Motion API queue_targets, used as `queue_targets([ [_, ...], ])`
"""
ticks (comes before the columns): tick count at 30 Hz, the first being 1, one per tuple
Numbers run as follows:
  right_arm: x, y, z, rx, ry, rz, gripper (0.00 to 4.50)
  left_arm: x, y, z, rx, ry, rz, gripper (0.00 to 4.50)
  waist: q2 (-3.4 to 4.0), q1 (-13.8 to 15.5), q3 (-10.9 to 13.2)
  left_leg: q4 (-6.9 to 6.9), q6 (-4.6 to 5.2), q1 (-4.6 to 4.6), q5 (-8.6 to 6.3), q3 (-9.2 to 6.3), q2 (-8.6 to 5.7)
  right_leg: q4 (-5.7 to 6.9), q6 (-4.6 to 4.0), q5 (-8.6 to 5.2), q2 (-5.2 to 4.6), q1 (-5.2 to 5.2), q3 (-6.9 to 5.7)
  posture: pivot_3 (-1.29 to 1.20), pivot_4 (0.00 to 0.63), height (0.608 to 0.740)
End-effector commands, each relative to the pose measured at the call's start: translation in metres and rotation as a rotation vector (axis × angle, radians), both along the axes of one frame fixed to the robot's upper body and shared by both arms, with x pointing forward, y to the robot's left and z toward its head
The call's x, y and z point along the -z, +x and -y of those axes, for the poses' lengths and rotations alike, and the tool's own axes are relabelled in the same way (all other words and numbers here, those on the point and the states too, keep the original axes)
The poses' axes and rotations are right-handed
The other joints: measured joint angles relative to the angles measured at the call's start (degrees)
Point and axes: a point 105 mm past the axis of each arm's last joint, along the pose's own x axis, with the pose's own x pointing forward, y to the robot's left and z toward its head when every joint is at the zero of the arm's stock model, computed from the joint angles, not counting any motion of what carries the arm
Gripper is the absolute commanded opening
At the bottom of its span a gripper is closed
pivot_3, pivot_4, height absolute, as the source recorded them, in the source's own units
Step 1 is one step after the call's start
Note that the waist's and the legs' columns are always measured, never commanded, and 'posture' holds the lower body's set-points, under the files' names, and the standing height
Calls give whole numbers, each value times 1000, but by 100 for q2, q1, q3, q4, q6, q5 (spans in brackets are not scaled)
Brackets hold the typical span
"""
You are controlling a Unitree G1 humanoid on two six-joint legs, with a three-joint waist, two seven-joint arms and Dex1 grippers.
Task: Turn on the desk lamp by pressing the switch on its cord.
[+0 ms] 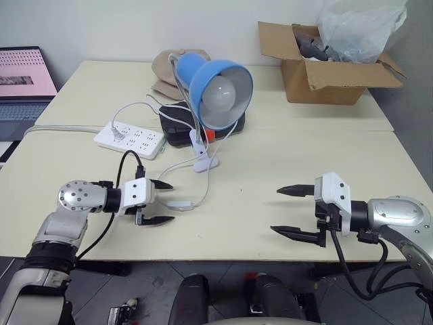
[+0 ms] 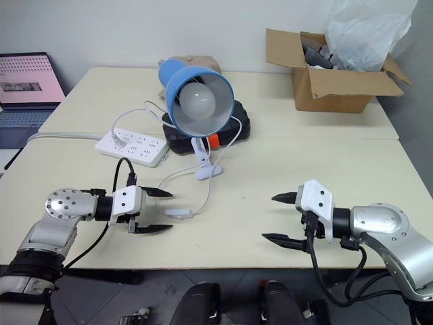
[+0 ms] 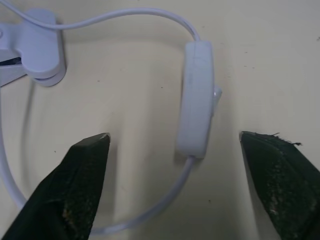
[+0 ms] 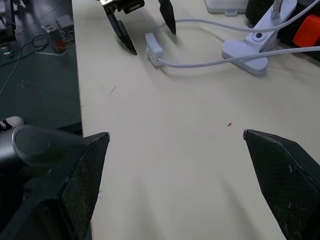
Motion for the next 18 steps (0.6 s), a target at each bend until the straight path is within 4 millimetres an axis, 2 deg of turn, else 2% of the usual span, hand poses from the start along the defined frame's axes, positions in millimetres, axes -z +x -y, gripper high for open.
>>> queue_targets([
  [1,-10,-2,0,-4,-1,47,4500,1,2,3,5,15,-5,3127,1,7,-1,0,0,0,0,0,0,0,0,0,0,0,0,0,150,740],
  [7,-11,0,1,-1,-6,50,4500,-7,1,13,28,-6,-15,1918,0,10,-1,0,3,-2,2,-1,-1,0,1,0,0,0,0,0,150,740],
  [13,-14,2,2,4,-6,61,4500,-27,-5,35,81,-59,-49,666,-1,-2,0,-1,3,-9,2,0,0,-4,-1,-2,1,-3,-1,0,150,740],
  [15,-16,4,3,8,-3,70,4500,-36,-3,45,95,-84,-32,410,-1,-7,0,-1,3,-9,2,0,0,-4,0,-3,2,-3,-1,0,150,740],
  [18,-20,7,3,14,8,86,4500,-49,2,63,116,-107,-23,410,-2,-2,1,0,3,-9,2,-1,-2,-4,0,-3,3,-3,-2,0,150,740],
])
